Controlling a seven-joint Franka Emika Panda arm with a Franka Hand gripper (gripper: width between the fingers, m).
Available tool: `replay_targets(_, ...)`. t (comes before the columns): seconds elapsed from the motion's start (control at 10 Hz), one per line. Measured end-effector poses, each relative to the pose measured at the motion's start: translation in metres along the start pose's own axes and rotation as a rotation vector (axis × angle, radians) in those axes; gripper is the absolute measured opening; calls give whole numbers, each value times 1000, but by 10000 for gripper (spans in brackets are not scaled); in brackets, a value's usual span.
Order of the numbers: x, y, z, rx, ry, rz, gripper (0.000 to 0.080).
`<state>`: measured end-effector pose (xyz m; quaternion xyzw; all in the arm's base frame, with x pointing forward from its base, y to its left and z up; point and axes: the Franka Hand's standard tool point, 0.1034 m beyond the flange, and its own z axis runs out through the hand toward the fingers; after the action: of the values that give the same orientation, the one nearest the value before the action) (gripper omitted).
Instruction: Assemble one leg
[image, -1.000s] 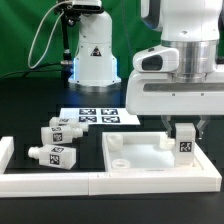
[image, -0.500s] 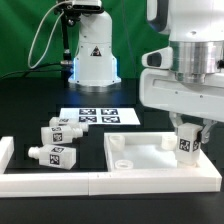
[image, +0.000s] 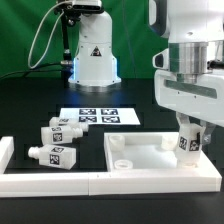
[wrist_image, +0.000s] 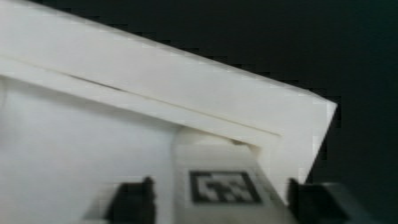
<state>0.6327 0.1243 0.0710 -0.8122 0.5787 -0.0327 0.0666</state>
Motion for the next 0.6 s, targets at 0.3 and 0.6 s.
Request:
replay_targets(0.3, 15, 1, -6, -8, -2, -624, 642)
replay_targets(0.6, 15, 1, -6, -12, -7, -828, 642)
